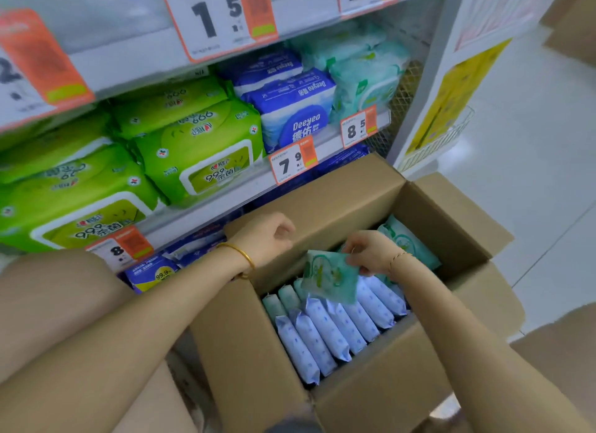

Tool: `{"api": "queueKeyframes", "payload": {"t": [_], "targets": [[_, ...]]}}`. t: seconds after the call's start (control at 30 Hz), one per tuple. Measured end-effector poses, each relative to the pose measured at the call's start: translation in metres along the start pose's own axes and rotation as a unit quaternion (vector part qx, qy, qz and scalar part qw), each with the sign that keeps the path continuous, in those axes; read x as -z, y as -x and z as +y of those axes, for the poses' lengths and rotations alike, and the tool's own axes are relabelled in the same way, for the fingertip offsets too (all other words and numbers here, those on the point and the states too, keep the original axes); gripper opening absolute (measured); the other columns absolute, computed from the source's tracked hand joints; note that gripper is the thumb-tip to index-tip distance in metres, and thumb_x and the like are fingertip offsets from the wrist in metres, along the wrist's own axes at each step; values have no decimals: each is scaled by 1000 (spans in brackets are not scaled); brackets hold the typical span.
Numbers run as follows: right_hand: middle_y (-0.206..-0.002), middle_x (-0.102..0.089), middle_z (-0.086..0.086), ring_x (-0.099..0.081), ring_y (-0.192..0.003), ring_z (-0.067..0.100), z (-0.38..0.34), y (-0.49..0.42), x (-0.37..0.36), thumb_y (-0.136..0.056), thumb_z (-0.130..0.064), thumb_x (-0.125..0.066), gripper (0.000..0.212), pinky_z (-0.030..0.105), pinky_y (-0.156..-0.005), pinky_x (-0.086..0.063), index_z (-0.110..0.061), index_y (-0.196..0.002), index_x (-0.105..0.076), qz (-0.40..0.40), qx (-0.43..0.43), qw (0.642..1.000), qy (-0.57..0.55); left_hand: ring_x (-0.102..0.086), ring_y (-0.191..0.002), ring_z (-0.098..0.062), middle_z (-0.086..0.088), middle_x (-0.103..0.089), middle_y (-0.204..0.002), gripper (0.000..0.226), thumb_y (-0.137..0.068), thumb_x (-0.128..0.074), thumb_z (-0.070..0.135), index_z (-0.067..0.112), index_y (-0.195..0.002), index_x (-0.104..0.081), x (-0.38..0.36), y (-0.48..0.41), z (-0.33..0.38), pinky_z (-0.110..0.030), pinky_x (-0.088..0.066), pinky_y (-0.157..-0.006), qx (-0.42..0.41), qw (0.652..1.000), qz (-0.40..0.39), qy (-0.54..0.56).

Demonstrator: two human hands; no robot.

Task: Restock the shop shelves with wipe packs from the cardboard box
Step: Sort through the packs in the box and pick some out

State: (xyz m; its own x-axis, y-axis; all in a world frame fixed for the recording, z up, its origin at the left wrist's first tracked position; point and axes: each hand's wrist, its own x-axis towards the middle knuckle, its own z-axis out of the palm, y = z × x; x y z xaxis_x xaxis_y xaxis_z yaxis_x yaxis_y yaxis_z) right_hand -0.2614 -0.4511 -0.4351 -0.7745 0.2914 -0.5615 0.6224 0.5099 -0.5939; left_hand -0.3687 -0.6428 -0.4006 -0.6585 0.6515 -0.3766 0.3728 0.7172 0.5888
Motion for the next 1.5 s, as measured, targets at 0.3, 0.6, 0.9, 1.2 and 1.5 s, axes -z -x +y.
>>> {"api": "queueKeyframes", "payload": {"t": [0.3, 0.6, 0.9, 1.2, 1.5], "targets": [[-73, -58, -4, -57, -56, -6, -64, 69, 28, -94, 1, -48, 17, 11, -54, -46, -11, -88, -58, -79, 197, 962, -172, -54, -116, -12, -2, -55, -130, 46, -85, -66, 24, 14, -128, -52, 42, 68, 26, -22, -42, -96, -38, 998, -47, 30], [-99, -68, -5, -58, -92, 13, -154, 88, 35, -79, -14, -67, 19, 36, -81, -41, -28, -91, -64, -93, 289, 946, -117, -63, -83, -14, -7, -71, -98, 24, -81, -71, 25, 10, -99, -69, 130, 133, 32, -26, -50, -75, -47, 998, 22, -27], [-79, -74, 3, -66, -63, 10, -281, 116, 56, -65, -24, -70, 30, 22, -64, -55, -6, -89, -69, -134, 357, 918, -108, -60, -106, -22, -10, -64, -113, 49, -70, -80, 28, 10, -112, -63, 239, 169, 36, -33, -46, -98, -109, 935, 336, -29], [-63, -70, -3, -66, -53, 8, -439, 62, 49, -89, -15, -60, 4, 22, -51, -56, -16, -89, -57, -82, 317, 890, -317, -53, -87, -20, -11, -49, -109, 57, -90, -58, 17, 0, -137, -32, 320, 143, 4, -37, -52, -76, 29, 852, 421, 310], [-130, -55, 17, -55, -116, 31, -516, -15, 11, -85, -11, -65, 49, 38, -101, -45, -2, -129, -46, 68, 329, 930, -149, -60, -106, -35, -20, -60, -118, 28, -86, -54, 5, 0, -114, -57, 339, 119, -33, -31, -47, -79, 107, 907, 406, 15]]}}
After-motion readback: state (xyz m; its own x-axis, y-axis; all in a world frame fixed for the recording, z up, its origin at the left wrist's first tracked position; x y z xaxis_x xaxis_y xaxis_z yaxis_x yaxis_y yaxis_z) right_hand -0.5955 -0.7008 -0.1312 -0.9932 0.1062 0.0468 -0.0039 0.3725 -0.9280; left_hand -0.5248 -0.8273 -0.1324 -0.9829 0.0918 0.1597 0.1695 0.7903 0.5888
